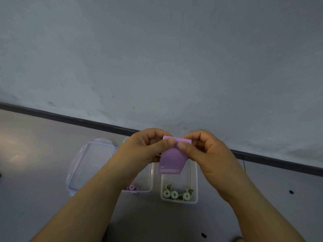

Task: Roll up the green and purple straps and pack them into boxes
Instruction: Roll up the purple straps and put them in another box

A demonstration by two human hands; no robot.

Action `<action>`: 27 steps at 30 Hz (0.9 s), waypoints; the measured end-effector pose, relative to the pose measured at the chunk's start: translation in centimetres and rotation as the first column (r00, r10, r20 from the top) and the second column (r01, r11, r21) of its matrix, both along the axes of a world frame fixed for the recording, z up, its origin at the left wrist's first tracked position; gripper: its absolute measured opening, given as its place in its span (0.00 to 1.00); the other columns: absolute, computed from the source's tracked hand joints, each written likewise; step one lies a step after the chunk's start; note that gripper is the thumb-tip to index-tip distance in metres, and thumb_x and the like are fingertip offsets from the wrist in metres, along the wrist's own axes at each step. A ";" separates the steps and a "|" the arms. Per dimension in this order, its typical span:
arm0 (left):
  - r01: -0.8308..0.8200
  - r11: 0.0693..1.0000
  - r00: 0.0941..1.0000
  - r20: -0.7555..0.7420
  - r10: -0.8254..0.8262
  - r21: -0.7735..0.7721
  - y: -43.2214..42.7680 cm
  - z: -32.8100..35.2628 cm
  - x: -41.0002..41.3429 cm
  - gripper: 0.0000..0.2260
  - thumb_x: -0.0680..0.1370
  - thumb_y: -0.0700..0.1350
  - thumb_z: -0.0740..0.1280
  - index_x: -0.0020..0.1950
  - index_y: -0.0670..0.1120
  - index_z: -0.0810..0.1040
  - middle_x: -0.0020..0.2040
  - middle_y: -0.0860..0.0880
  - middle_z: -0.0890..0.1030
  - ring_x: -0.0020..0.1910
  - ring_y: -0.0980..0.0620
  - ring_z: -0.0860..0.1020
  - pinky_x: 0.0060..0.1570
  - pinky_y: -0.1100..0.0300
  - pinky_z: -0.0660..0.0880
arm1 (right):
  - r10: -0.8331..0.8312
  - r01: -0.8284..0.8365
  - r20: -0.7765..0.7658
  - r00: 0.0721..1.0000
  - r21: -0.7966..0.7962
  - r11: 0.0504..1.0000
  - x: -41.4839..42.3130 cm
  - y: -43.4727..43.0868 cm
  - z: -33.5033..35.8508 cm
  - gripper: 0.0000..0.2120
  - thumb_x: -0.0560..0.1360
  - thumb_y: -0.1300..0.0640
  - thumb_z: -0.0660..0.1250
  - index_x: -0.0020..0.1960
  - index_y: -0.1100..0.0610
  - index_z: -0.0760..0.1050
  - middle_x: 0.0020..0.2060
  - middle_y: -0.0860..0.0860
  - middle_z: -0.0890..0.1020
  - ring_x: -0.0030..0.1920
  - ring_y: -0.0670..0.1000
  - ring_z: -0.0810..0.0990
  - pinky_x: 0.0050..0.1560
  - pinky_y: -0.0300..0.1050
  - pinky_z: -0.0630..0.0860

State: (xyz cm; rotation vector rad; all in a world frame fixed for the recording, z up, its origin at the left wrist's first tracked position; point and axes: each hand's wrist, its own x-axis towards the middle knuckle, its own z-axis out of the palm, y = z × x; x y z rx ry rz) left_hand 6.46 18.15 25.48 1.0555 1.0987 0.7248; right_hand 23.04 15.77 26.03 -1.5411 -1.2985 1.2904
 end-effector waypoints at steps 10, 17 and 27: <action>-0.030 0.998 0.998 0.061 0.027 0.052 0.0 0.1 -0.1 0.12 0.65 0.42 0.70 0.47 0.44 0.79 0.43 0.46 0.84 0.41 0.51 0.82 0.45 0.58 0.79 | 0.030 -0.031 -0.018 0.999 -0.034 0.999 0.1 0.0 0.4 0.09 0.69 0.44 0.63 0.46 0.46 0.75 0.38 0.43 0.80 0.35 0.36 0.77 0.35 0.26 0.72; -0.032 0.997 0.999 0.023 0.031 0.073 0.0 -0.1 -0.1 0.09 0.70 0.34 0.69 0.47 0.46 0.80 0.44 0.46 0.84 0.42 0.51 0.82 0.45 0.58 0.80 | 0.037 -0.034 0.062 0.997 -0.048 0.998 0.1 0.0 0.2 0.09 0.75 0.47 0.60 0.43 0.48 0.77 0.26 0.40 0.75 0.28 0.35 0.71 0.30 0.26 0.68; -0.007 0.999 1.000 0.019 0.008 -0.039 -0.1 0.4 0.2 0.19 0.62 0.51 0.70 0.49 0.44 0.80 0.44 0.47 0.85 0.43 0.51 0.83 0.43 0.61 0.80 | 0.046 -0.046 -0.019 0.999 -0.020 0.999 0.3 0.1 0.7 0.04 0.75 0.53 0.64 0.49 0.48 0.76 0.32 0.42 0.78 0.30 0.33 0.75 0.29 0.26 0.69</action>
